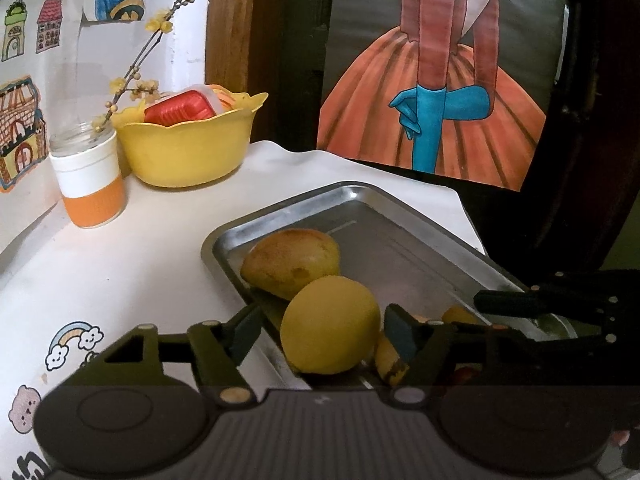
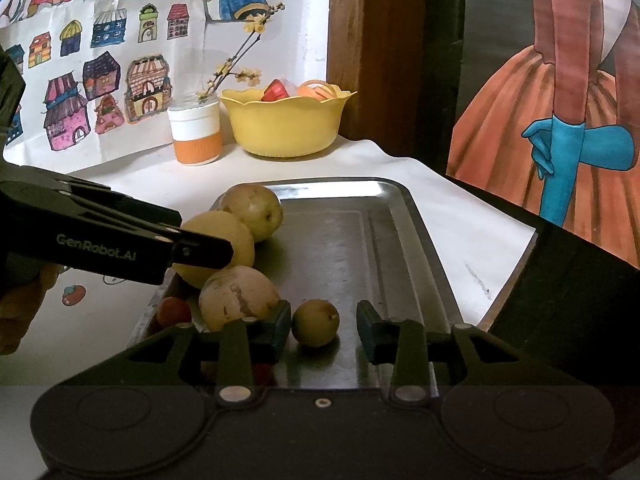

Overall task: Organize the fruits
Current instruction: 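Lower the lemon and brown fruit into the tray and open both tools, then lift both open tools away from the tray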

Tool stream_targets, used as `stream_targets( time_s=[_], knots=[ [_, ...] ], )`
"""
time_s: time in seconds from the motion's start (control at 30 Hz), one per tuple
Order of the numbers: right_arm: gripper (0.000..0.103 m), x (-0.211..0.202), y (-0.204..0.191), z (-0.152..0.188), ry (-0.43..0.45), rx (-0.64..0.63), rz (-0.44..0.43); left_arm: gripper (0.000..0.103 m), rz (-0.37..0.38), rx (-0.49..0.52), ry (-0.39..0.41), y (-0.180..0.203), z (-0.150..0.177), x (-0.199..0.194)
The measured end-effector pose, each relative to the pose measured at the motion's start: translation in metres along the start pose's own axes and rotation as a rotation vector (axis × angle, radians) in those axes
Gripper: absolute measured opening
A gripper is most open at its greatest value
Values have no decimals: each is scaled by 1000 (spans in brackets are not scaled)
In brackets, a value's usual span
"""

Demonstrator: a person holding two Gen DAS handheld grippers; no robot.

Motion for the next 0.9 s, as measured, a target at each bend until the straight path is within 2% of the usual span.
stream_targets(
  time_s=[0.3,0.47,0.6,0.73,0.9],
  knots=[
    [59,-1,2,2,7,14,44,91,-8,12,21,1,1,-4],
    [75,-2,4,3,12,19,77,98,1,17,49,3,1,-11],
    [84,-4,5,4,21,27,93,99,1,20,65,4,-1,-14],
    [98,-9,4,3,38,29,105,102,-5,5,89,2,-1,-18],
    [102,-15,1,1,55,19,122,102,-16,0,113,-1,-1,-23]
  ],
)
Point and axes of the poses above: each gripper's, at about its wrist camera, not at the fingertips, and x roughly the way its jaws point, y to its right, z to its underside, the point moved 1 cm from there along x, roughly the way its jaws point, and after that the axes turned 11 degrees about -x, right-handed, at the moved point
